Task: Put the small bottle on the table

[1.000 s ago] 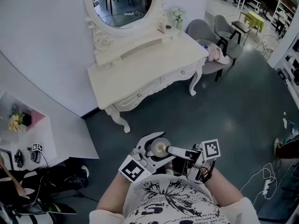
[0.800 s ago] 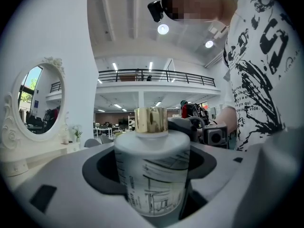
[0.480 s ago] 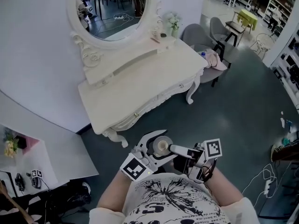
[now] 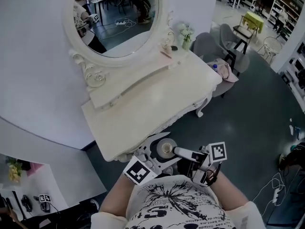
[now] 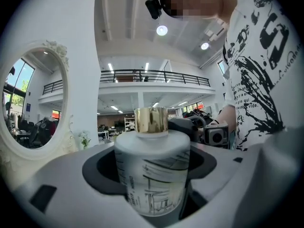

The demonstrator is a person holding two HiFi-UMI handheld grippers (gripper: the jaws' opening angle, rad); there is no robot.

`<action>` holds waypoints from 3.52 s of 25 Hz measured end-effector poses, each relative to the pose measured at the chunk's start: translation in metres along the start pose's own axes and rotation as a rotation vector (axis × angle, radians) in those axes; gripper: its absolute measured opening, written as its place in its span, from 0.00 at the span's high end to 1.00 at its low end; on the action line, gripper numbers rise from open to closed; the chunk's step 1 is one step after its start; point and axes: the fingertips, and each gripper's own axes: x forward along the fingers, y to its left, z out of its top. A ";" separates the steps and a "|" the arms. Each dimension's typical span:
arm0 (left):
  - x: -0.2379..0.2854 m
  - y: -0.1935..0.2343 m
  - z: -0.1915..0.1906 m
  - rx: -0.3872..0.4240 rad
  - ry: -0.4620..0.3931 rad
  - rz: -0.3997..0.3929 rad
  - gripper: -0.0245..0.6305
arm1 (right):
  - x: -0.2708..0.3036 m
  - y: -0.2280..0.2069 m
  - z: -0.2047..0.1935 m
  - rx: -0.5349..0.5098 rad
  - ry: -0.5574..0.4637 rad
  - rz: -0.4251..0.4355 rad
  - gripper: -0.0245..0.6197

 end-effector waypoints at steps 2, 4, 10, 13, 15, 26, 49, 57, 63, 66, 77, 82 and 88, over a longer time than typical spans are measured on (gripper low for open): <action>-0.002 0.016 -0.004 -0.010 0.011 0.013 0.43 | 0.011 -0.004 0.010 0.010 0.013 -0.002 0.41; -0.002 0.028 -0.008 -0.022 0.019 0.032 0.43 | 0.019 -0.008 0.019 0.021 0.033 -0.004 0.41; 0.003 0.077 -0.027 -0.035 0.047 0.110 0.43 | 0.044 -0.026 0.058 0.056 0.108 -0.010 0.41; 0.011 0.108 -0.035 -0.041 0.058 0.180 0.43 | 0.055 -0.035 0.084 0.078 0.183 -0.008 0.41; 0.019 0.131 -0.038 -0.036 0.066 0.229 0.43 | 0.063 -0.038 0.106 0.090 0.239 -0.004 0.41; 0.083 0.251 -0.056 -0.044 0.099 0.491 0.43 | 0.086 -0.051 0.232 0.154 0.517 0.000 0.41; 0.107 0.328 -0.188 -0.210 0.262 0.660 0.43 | 0.098 -0.168 0.312 0.198 0.677 -0.102 0.41; 0.099 0.325 -0.251 -0.300 0.313 0.645 0.43 | 0.093 -0.225 0.315 0.127 0.699 -0.264 0.41; 0.102 0.327 -0.273 -0.356 0.310 0.631 0.43 | 0.089 -0.245 0.320 0.125 0.695 -0.340 0.43; 0.106 0.329 -0.282 -0.364 0.329 0.615 0.43 | 0.089 -0.250 0.325 0.095 0.699 -0.356 0.43; 0.108 0.330 -0.306 -0.353 0.430 0.639 0.43 | 0.081 -0.266 0.333 0.058 0.680 -0.437 0.53; 0.111 0.330 -0.311 -0.342 0.480 0.647 0.43 | 0.073 -0.274 0.337 0.083 0.658 -0.476 0.53; 0.112 0.330 -0.312 -0.348 0.485 0.644 0.43 | 0.080 -0.269 0.337 0.076 0.657 -0.411 0.53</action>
